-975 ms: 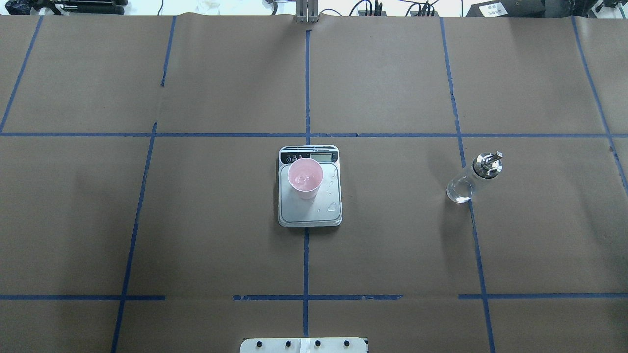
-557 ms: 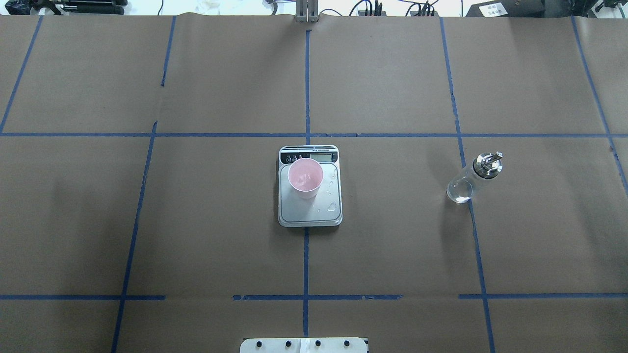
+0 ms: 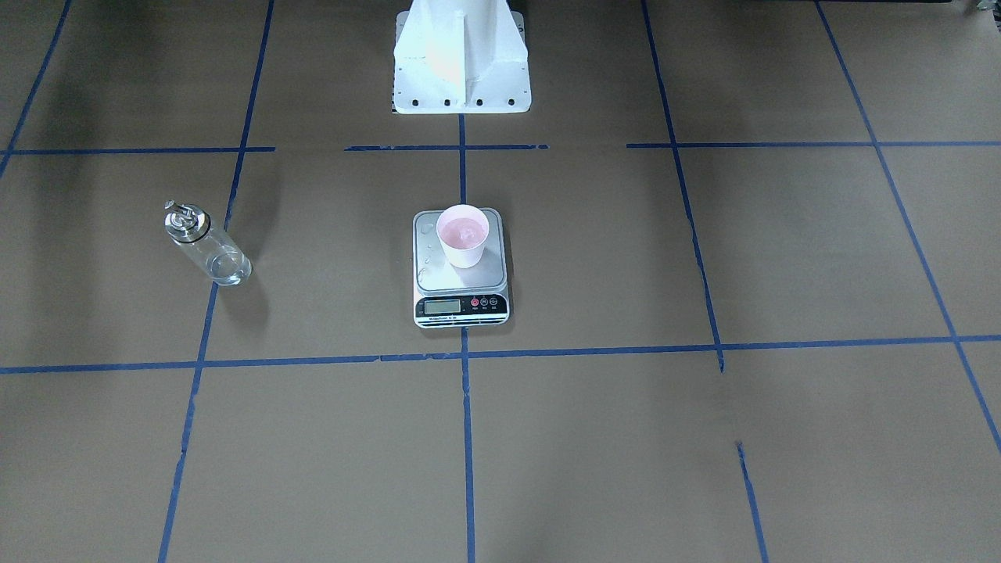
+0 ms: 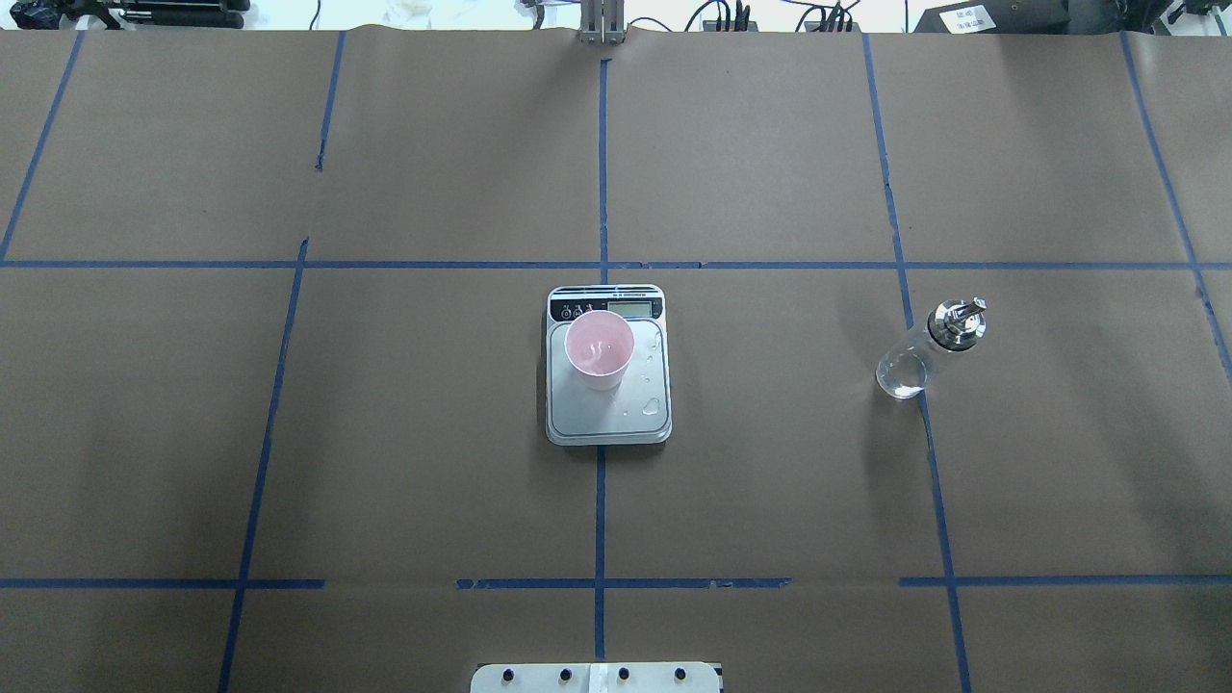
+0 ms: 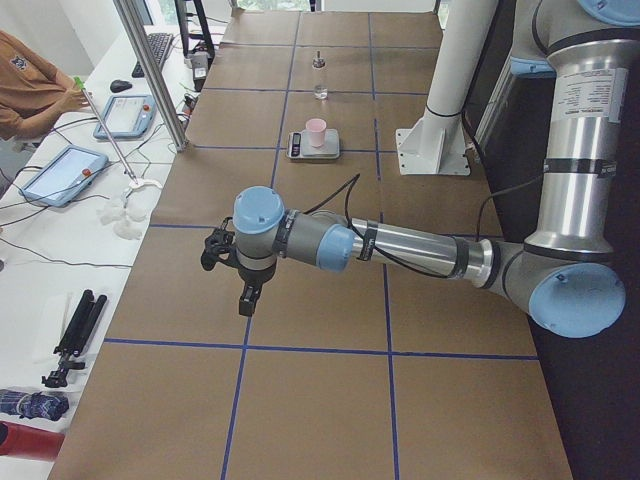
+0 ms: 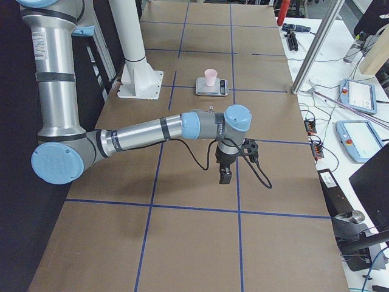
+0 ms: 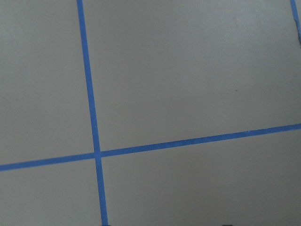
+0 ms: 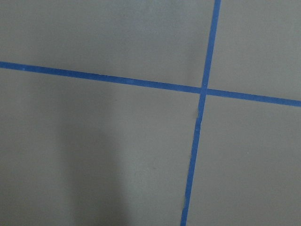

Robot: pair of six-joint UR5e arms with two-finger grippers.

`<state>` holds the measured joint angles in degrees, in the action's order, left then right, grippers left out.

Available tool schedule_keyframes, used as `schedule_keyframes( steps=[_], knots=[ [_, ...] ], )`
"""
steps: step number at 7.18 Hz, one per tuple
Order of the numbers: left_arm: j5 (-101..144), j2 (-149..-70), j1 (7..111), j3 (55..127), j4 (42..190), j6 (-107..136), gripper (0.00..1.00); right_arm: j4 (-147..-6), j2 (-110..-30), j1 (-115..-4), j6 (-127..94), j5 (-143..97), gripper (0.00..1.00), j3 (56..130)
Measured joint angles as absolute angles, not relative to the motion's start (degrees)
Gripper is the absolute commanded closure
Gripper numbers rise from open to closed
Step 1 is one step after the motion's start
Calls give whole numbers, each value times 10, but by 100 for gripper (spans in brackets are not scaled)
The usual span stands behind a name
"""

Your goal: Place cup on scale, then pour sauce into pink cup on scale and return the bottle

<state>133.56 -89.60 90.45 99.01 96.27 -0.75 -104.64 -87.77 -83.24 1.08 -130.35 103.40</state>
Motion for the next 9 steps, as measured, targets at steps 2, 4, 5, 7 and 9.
schedule_keyframes(
  steps=[2, 4, 5, 7, 9],
  knots=[
    [1326, -880, 919, 987, 957, -18, 0, -1032, -894, -836, 16, -1306, 0, 1038],
    [1324, -902, 918, 971, 956, -5, 0, -978, -926, -851, 17, -1342, 0, 1037],
    [1322, -916, 917, 966, 957, -6, 0, -951, -935, -856, 16, -1349, 0, 1035],
    [1322, -946, 915, 927, 959, -8, 0, -935, -943, -863, 13, -1353, 0, 1031],
    [1324, -951, 915, 903, 949, -9, 0, -933, -939, -864, 13, -1363, 0, 1002]
  ],
)
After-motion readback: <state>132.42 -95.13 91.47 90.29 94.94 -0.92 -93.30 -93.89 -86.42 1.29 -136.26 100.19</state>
